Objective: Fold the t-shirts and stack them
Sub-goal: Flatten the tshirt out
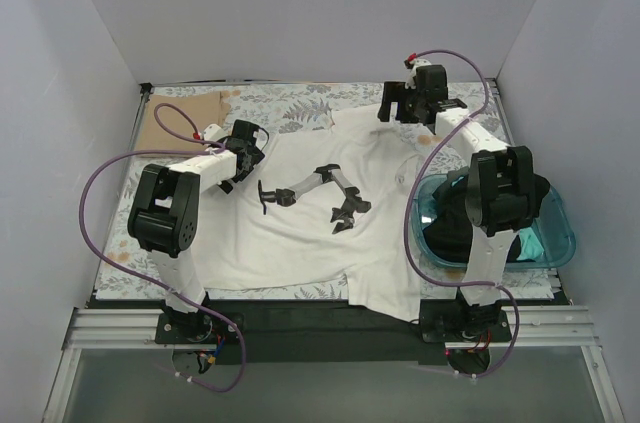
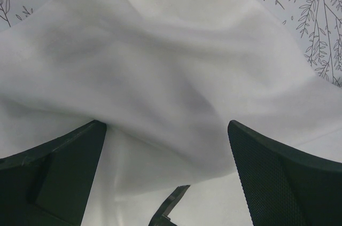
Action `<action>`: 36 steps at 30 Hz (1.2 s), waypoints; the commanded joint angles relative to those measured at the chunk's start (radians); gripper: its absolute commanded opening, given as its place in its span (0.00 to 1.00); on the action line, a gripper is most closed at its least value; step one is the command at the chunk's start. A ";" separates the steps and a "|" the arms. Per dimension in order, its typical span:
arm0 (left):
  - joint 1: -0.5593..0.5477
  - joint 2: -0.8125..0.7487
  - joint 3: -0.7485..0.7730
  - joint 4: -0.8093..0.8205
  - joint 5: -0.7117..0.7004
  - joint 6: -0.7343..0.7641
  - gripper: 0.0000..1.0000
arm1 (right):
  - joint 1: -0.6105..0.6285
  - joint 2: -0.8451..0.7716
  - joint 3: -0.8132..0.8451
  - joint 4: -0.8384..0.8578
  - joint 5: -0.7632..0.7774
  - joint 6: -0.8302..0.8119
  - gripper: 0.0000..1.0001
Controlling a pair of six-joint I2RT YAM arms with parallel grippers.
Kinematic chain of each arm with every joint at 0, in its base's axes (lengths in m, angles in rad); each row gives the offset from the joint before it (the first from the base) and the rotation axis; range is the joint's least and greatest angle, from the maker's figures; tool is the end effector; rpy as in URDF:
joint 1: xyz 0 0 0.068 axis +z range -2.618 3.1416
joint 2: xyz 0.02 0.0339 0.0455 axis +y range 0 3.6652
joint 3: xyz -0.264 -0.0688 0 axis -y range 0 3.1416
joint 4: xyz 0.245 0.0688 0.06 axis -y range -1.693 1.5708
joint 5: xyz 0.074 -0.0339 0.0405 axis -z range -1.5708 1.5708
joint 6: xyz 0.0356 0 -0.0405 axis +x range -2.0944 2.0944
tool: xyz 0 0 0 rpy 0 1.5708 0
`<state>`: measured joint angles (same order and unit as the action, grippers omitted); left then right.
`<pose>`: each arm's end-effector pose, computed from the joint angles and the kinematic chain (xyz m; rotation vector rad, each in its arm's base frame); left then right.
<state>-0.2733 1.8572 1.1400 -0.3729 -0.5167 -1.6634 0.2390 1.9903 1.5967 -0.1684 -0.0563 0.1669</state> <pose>0.3583 -0.0822 0.1579 -1.6910 1.7802 -0.1279 0.4557 0.1131 0.2577 -0.1107 2.1436 0.2980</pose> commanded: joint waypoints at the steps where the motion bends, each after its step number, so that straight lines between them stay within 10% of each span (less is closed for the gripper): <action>1: 0.009 0.005 -0.032 -0.047 0.023 -0.007 0.98 | 0.002 0.028 -0.043 -0.005 -0.157 0.106 0.98; 15: 0.009 0.000 -0.033 -0.047 0.017 0.004 0.98 | -0.064 0.153 -0.101 -0.005 -0.131 0.206 0.98; 30: 0.009 -0.044 -0.037 -0.047 0.041 0.013 0.98 | -0.196 -0.194 -0.443 -0.002 0.142 0.295 0.98; 36: 0.009 -0.053 -0.020 -0.032 0.063 0.040 0.98 | -0.182 -0.165 -0.299 0.033 -0.035 0.154 0.98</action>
<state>-0.2703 1.8374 1.1263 -0.3737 -0.4805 -1.6451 0.0425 1.8206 1.1919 -0.1635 -0.0151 0.4007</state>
